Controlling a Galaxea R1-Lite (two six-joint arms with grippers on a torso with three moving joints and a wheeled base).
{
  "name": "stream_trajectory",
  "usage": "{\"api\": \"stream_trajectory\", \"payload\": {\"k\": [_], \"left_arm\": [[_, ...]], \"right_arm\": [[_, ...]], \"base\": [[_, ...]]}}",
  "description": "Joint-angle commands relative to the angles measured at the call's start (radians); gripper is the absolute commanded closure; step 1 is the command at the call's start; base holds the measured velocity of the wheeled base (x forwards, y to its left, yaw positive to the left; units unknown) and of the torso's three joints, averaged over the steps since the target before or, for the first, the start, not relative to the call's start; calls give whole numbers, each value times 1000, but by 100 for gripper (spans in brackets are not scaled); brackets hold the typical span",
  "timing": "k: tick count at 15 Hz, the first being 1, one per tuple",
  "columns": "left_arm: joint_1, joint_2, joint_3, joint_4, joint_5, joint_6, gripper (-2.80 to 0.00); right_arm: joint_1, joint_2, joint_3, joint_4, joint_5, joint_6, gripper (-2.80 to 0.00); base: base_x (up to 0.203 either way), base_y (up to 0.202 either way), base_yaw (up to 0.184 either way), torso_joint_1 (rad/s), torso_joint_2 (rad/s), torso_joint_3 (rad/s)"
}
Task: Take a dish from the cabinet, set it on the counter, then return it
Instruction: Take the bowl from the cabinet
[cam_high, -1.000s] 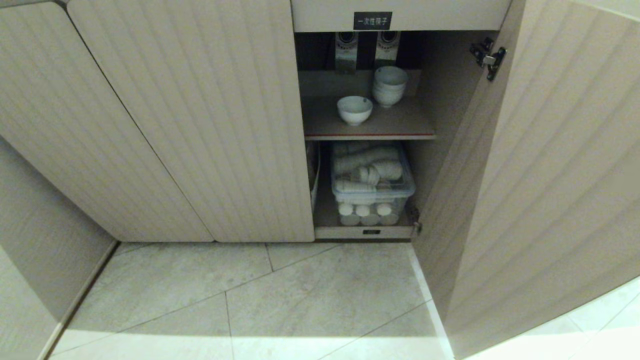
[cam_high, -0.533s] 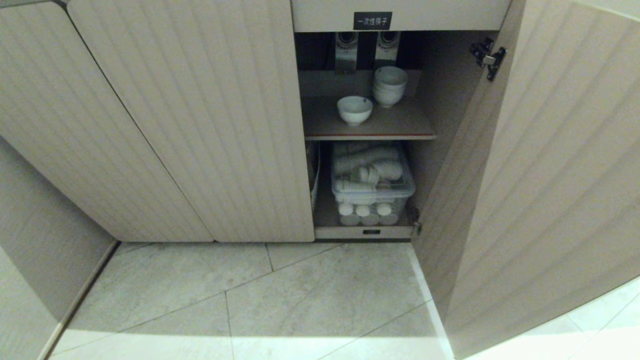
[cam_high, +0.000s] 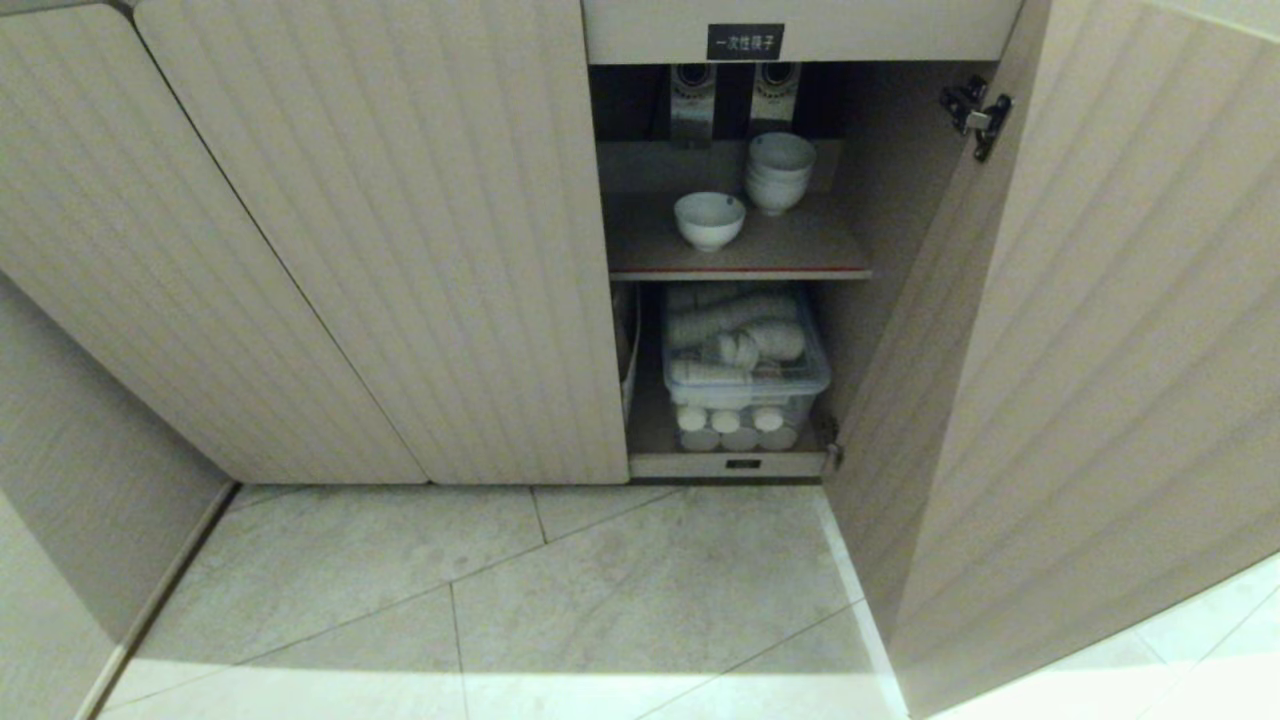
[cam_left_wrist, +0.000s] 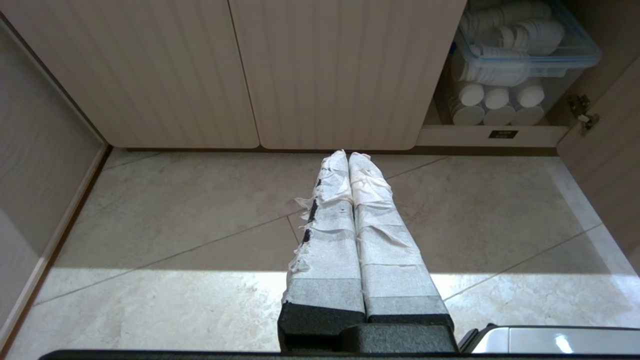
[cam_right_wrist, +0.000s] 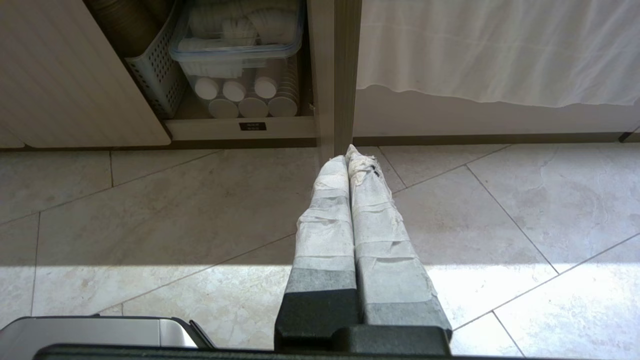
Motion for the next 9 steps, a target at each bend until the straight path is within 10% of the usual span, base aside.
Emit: {"api": "stream_trajectory", "payload": {"k": [1,9], "left_arm": [[0,0,0,-1,0,0,0],[0,0,0,-1,0,0,0]], "right_arm": [[0,1,0,0,0,0,0],[0,1,0,0,0,0,0]], "base": [[0,0,0,0,0,0],[0,0,0,0,0,0]]}}
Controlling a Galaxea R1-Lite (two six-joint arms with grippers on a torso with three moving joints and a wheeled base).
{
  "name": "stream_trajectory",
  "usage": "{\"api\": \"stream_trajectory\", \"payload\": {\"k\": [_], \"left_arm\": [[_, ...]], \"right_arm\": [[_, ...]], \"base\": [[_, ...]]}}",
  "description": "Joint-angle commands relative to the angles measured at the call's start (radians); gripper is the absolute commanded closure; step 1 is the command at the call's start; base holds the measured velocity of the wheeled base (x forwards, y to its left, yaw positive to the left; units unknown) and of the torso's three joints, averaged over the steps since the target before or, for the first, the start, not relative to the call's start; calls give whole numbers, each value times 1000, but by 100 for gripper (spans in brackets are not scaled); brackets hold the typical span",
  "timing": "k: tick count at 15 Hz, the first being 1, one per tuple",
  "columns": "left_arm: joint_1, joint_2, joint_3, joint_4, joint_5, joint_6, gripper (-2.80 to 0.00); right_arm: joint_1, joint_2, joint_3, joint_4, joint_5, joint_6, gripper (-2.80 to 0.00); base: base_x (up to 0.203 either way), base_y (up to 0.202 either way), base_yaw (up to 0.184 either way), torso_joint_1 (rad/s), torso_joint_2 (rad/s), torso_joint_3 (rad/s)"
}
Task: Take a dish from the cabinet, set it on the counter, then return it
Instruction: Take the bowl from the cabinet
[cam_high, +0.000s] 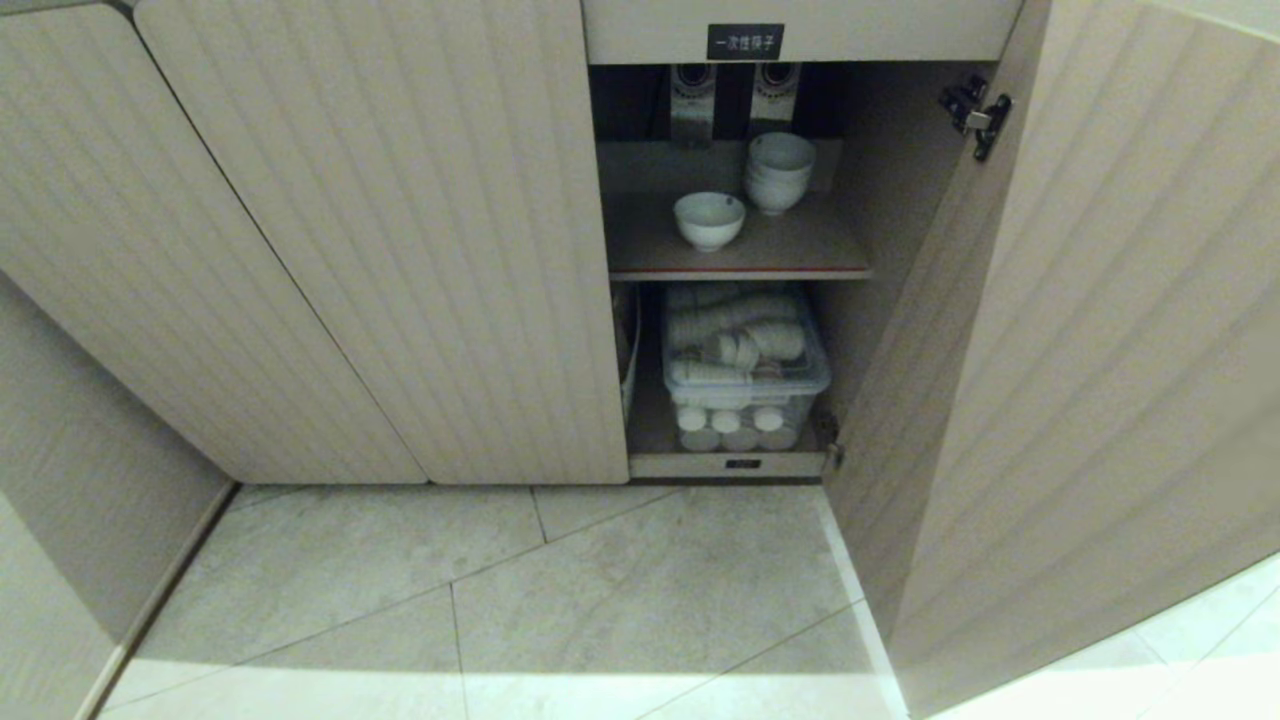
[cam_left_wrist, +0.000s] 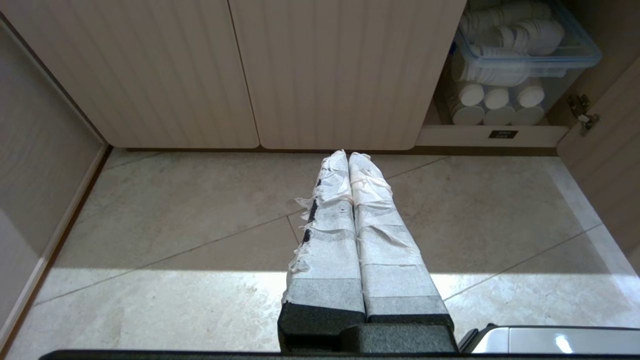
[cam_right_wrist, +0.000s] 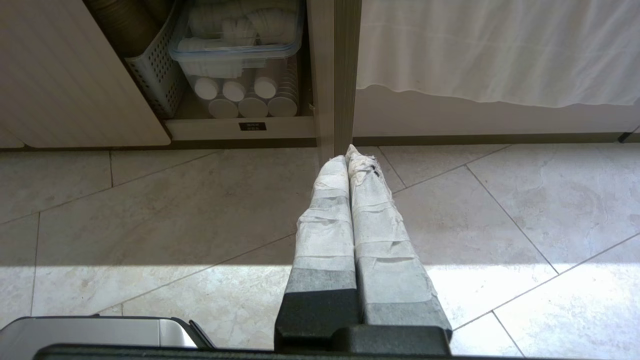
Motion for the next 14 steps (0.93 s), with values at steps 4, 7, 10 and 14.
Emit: {"api": "stream_trajectory", "payload": {"k": [4,7,10,14], "left_arm": [[0,0,0,0,0,0,0],[0,0,0,0,0,0,0],[0,0,0,0,0,0,0],[0,0,0,0,0,0,0]], "right_arm": [[-1,1,0,0,0,0,0],[1,1,0,0,0,0,0],[-1,1,0,0,0,0,0],[0,1,0,0,0,0,0]], "base": [[0,0,0,0,0,0],[0,0,0,0,0,0],[0,0,0,0,0,0],[0,0,0,0,0,0]]}}
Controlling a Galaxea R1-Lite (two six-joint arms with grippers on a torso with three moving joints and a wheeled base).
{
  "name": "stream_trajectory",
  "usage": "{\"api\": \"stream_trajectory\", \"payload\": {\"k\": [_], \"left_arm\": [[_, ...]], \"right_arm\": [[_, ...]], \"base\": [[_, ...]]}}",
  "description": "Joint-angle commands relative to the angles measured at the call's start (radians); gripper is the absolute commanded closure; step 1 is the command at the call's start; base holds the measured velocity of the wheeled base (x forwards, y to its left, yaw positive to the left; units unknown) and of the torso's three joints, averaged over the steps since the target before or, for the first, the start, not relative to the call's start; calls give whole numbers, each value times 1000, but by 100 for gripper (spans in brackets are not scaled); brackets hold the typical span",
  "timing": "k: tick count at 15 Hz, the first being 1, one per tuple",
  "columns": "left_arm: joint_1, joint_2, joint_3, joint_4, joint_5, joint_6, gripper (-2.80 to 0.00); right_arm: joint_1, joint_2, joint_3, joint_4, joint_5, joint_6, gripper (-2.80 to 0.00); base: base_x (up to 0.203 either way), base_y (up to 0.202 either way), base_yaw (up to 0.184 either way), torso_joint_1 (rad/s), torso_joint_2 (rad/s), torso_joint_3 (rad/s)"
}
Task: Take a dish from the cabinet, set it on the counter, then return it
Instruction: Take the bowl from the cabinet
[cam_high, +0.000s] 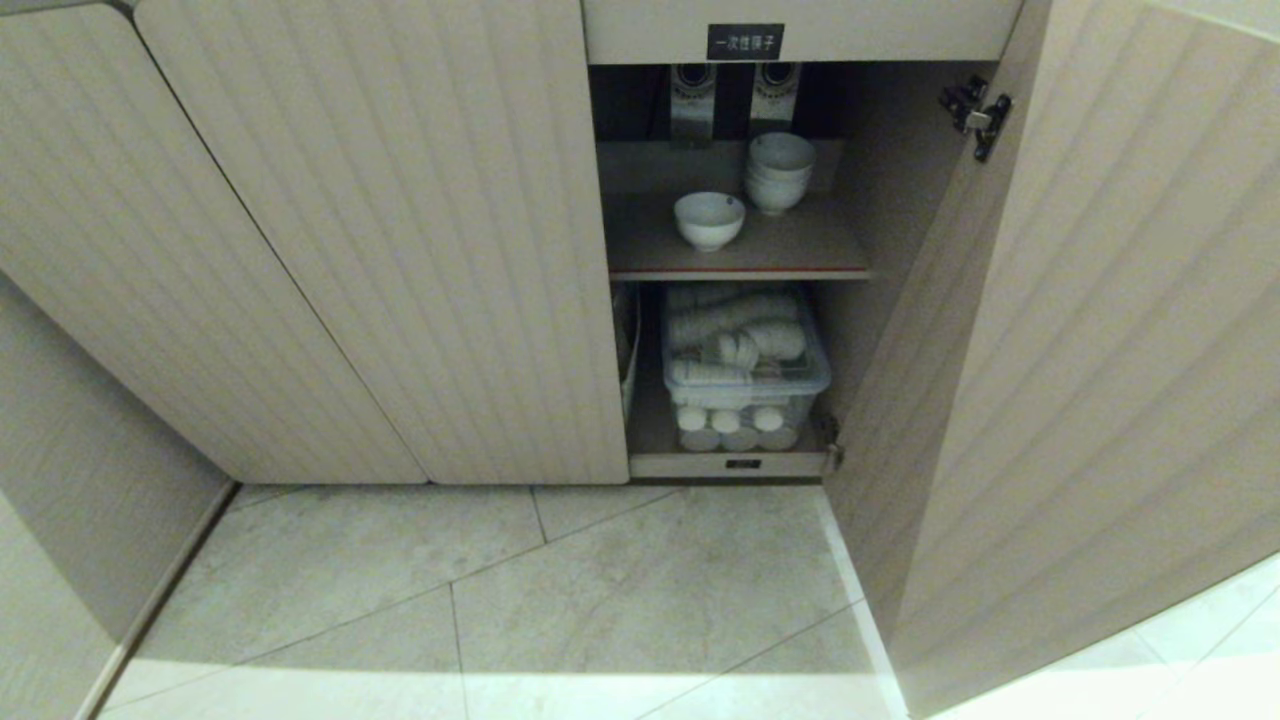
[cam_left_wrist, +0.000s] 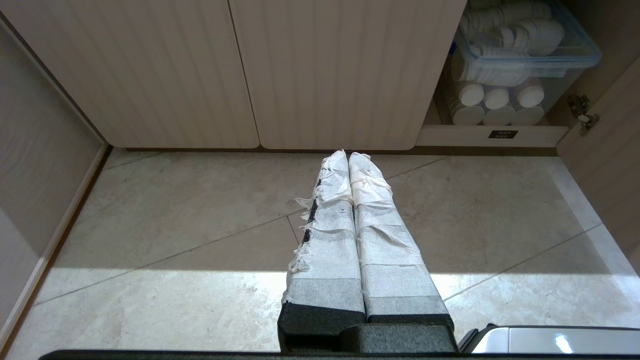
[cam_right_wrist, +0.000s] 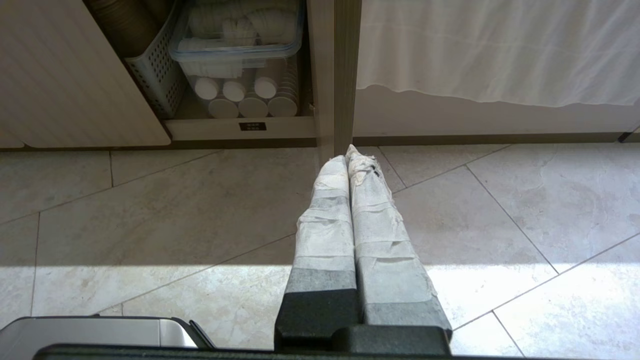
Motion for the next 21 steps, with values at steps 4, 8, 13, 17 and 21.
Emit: {"api": "stream_trajectory", "payload": {"k": [4,8,13,17,21], "left_arm": [[0,0,0,0,0,0,0],[0,0,0,0,0,0,0],[0,0,0,0,0,0,0],[0,0,0,0,0,-2,0],[0,0,0,0,0,-2,0]], "right_arm": [[0,1,-1,0,0,0,0],[-1,1,0,0,0,0,0],[-1,1,0,0,0,0,0],[-1,1,0,0,0,0,0],[-1,1,0,0,0,0,0]], "base": [[0,0,0,0,0,0],[0,0,0,0,0,0],[0,0,0,0,0,0],[0,54,0,0,2,4],[0,192,0,2,4,3]]}}
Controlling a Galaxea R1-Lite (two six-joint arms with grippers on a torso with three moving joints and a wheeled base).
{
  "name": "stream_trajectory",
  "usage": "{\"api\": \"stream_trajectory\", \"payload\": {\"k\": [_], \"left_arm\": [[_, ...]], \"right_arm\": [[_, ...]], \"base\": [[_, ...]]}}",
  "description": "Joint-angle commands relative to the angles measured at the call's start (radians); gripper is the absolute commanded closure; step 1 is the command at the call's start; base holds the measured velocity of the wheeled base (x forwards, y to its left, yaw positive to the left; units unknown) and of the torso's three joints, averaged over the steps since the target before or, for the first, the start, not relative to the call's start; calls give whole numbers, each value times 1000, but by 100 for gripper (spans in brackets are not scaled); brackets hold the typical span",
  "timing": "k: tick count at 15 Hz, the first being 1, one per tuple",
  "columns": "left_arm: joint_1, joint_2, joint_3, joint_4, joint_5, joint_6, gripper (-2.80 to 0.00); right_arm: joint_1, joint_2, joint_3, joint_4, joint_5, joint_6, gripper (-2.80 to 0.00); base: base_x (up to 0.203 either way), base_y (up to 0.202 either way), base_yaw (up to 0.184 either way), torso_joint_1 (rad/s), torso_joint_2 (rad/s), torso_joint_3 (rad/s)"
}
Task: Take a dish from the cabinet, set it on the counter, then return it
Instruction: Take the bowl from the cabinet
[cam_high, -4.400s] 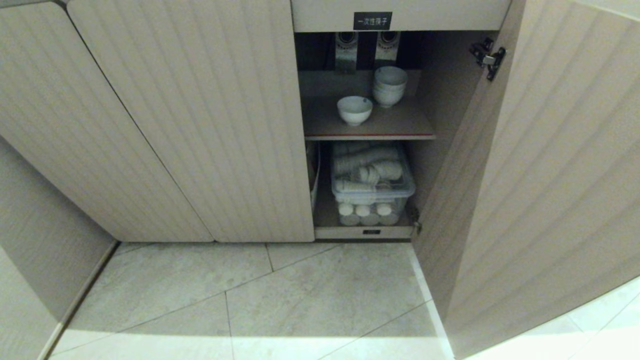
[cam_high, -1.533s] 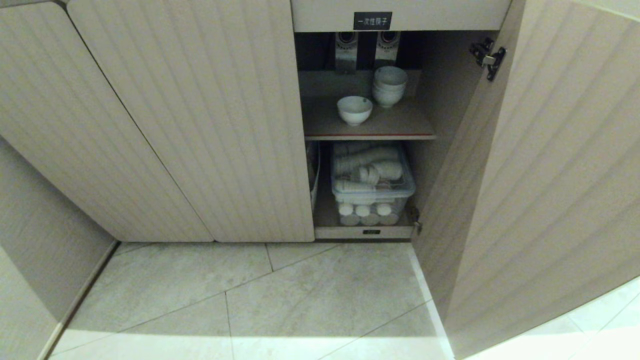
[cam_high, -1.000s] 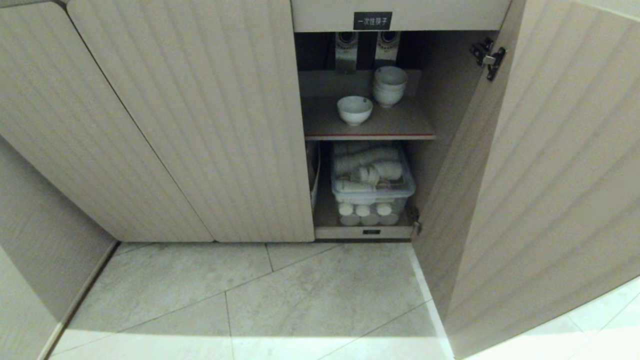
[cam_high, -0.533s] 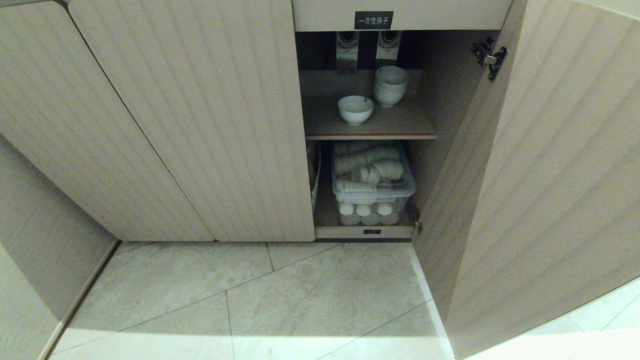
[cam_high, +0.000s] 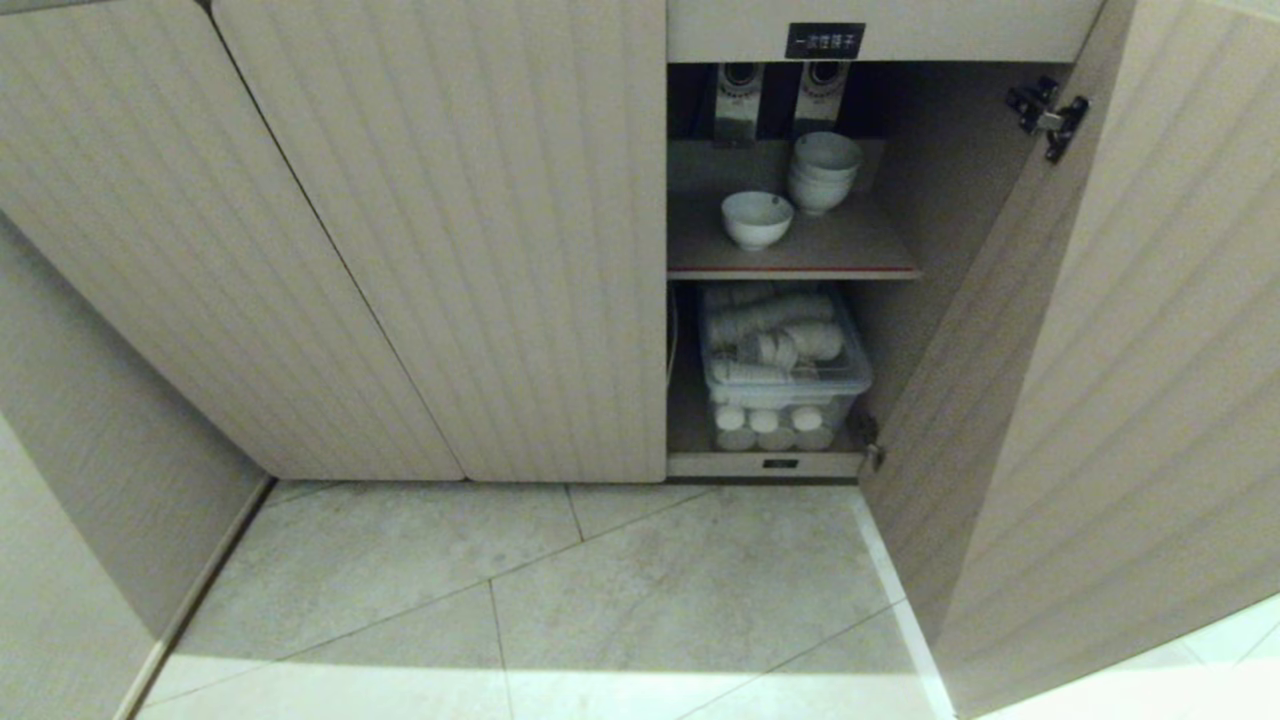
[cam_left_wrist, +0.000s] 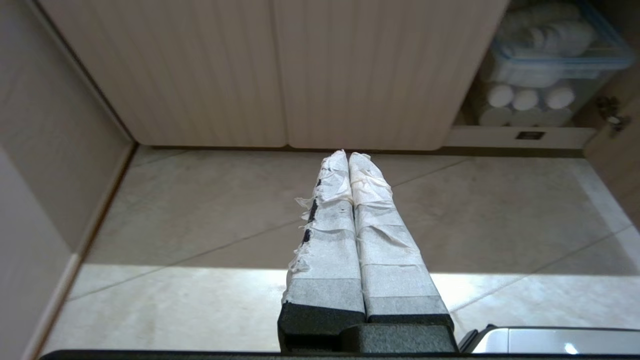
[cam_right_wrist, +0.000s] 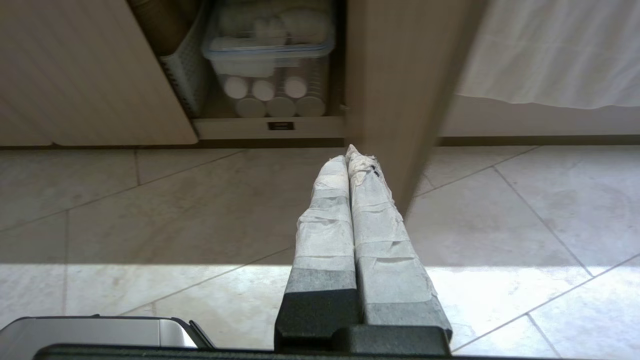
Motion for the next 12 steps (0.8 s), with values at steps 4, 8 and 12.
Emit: {"api": "stream_trajectory", "payload": {"k": [4,8,12], "left_arm": [[0,0,0,0,0,-1,0],[0,0,0,1,0,1,0],[0,0,0,1,0,1,0]], "right_arm": [[-1,1,0,0,0,0,0],[-1,1,0,0,0,0,0],[-1,1,0,0,0,0,0]], "base": [[0,194,-1,2,4,2],[0,178,-3,2,3,4],[0,20,0,1,1,0]]}}
